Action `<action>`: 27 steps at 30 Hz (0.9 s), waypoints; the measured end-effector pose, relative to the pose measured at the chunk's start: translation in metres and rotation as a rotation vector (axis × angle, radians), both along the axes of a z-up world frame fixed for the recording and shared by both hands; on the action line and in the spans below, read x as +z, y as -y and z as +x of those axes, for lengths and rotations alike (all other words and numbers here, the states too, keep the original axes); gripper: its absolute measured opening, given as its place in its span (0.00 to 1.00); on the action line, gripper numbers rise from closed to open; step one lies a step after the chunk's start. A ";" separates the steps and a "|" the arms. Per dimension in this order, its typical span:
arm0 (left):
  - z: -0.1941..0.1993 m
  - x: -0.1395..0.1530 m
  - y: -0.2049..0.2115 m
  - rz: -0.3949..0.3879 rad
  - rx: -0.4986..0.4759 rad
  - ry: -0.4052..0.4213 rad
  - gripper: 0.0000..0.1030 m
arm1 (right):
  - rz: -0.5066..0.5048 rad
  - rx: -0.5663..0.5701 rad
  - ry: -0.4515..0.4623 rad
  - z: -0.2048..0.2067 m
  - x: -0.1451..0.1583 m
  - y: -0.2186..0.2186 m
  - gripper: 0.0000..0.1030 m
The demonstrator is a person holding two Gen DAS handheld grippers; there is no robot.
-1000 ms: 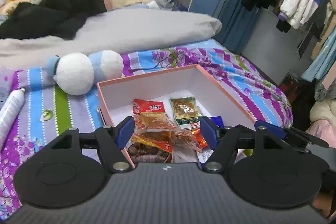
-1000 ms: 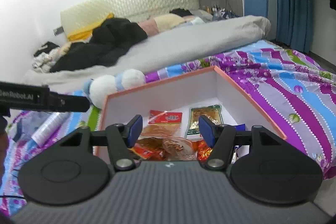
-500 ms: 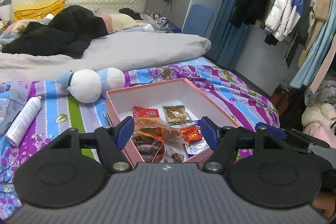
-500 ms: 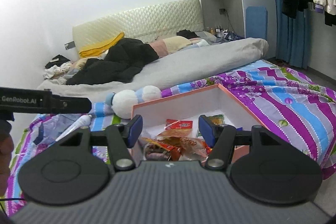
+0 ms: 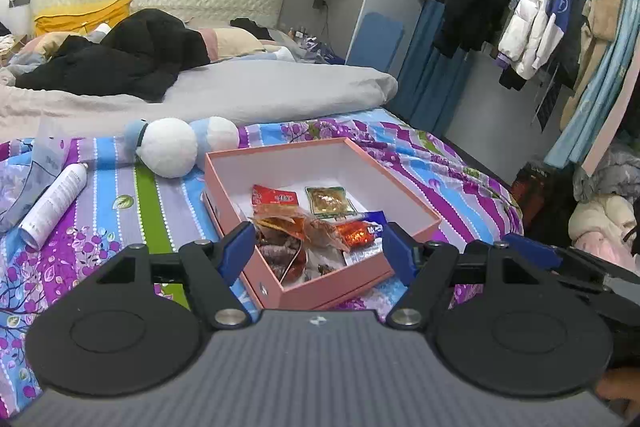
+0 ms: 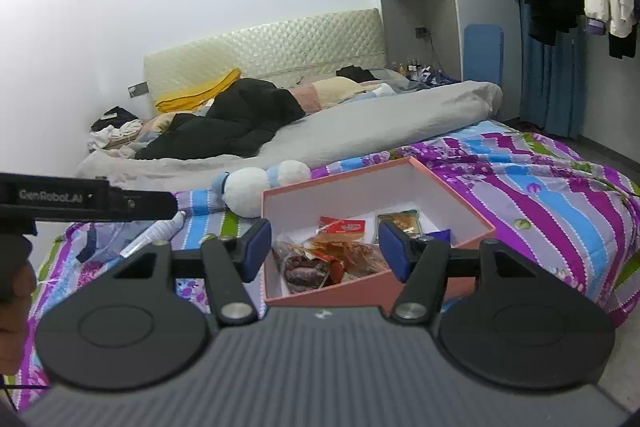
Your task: Organize snacks
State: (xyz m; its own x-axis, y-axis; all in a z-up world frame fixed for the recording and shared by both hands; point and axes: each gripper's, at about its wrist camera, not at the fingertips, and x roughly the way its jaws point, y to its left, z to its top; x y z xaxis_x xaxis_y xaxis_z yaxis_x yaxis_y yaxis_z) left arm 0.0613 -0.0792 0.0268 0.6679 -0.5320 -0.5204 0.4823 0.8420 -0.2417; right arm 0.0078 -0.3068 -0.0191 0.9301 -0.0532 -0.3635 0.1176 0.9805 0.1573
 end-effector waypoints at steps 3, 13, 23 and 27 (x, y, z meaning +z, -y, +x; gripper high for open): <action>-0.007 -0.006 0.001 0.005 0.004 -0.002 0.73 | 0.009 -0.008 -0.002 -0.006 -0.006 0.003 0.60; -0.015 -0.015 -0.001 -0.007 -0.015 -0.005 0.97 | 0.017 -0.027 -0.023 -0.009 -0.023 0.008 0.96; -0.015 -0.012 0.001 0.038 0.025 0.021 1.00 | 0.035 -0.072 -0.024 -0.010 -0.027 0.014 1.00; -0.014 -0.013 0.001 0.055 0.042 0.017 1.00 | 0.032 -0.074 -0.034 -0.010 -0.029 0.016 1.00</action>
State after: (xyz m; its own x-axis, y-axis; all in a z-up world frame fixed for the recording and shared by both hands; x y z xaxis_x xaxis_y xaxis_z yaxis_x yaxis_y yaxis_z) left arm 0.0472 -0.0801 0.0135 0.6980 -0.4741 -0.5366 0.4500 0.8734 -0.1862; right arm -0.0025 -0.3228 -0.0478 0.9112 -0.1095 -0.3971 0.1956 0.9634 0.1832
